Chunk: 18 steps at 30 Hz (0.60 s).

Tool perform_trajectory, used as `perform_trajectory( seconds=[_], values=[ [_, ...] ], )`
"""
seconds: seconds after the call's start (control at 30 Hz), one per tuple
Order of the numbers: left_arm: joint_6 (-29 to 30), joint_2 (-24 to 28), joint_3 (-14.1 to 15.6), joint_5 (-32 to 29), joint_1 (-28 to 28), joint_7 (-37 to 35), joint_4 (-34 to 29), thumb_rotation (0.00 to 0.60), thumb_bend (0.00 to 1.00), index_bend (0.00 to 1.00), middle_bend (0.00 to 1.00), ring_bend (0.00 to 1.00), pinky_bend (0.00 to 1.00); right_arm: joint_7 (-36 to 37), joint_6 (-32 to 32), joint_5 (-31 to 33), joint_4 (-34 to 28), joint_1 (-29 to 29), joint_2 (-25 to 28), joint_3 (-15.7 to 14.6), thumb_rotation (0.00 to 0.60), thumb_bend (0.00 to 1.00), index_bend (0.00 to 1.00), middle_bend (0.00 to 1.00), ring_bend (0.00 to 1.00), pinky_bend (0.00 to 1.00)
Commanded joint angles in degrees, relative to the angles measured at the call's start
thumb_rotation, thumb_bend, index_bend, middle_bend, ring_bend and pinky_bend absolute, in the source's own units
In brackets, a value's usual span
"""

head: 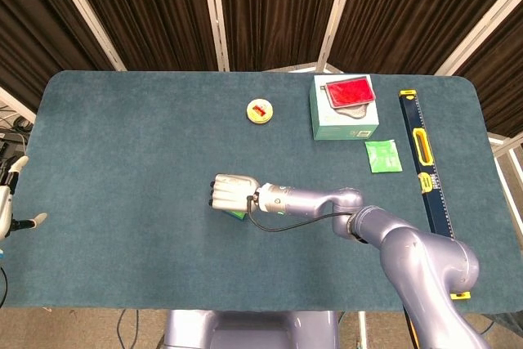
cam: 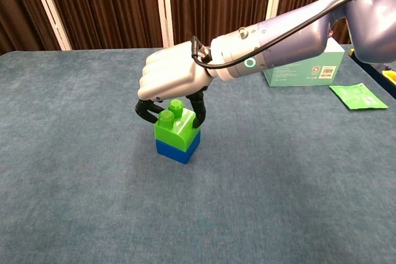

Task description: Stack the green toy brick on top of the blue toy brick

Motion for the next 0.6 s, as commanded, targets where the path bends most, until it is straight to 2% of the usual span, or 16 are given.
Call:
perform_trajectory(
  seconds=[0.03,0.33,0.4,0.47,0.53,0.6],
  values=[
    [0.00,0.00,0.00,0.03,0.00,-0.03,-0.01,0.600,0.00,0.00,0.00,0.00,0.00,-0.34,0.07,0.01,0.12,-0.06,-0.19,-0.14,0.600,0.22,0.41,0.52,0.38,0.54],
    [0.00,0.06,0.01,0.16,0.01,-0.16,-0.02,0.600,0.00,0.00,0.00,0.00,0.00,-1.76,-0.04,0.69,0.38,-0.56,-0.50,-0.19,0.600,0.22,0.41,0.52,0.38,0.54],
    [-0.06,0.04,0.03,0.16,-0.03,-0.08,-0.01,0.600,0.00,0.00,0.00,0.00,0.00,-1.93,-0.13,0.79,0.38,-0.62,-0.50,-0.25,0.600,0.21,0.40,0.50,0.38,0.53],
    [-0.11,0.01,0.02,0.11,-0.05,-0.04,-0.01,0.600,0.00,0.00,0.00,0.00,0.00,-2.26,-0.20,0.96,0.45,-0.71,-0.50,-0.27,0.600,0.18,0.33,0.42,0.35,0.50],
    [-0.10,-0.01,-0.01,0.05,-0.04,-0.03,-0.01,0.600,0.00,0.00,0.00,0.00,0.00,-2.86,-0.24,1.14,0.59,-0.81,-0.43,-0.20,0.600,0.12,0.20,0.31,0.30,0.46],
    [-0.09,0.00,-0.04,-0.01,-0.03,-0.07,0.01,0.600,0.00,0.00,0.00,0.00,0.00,-3.44,-0.42,1.79,0.16,-1.01,-0.09,0.18,0.600,0.09,0.12,0.25,0.28,0.45]
  ],
)
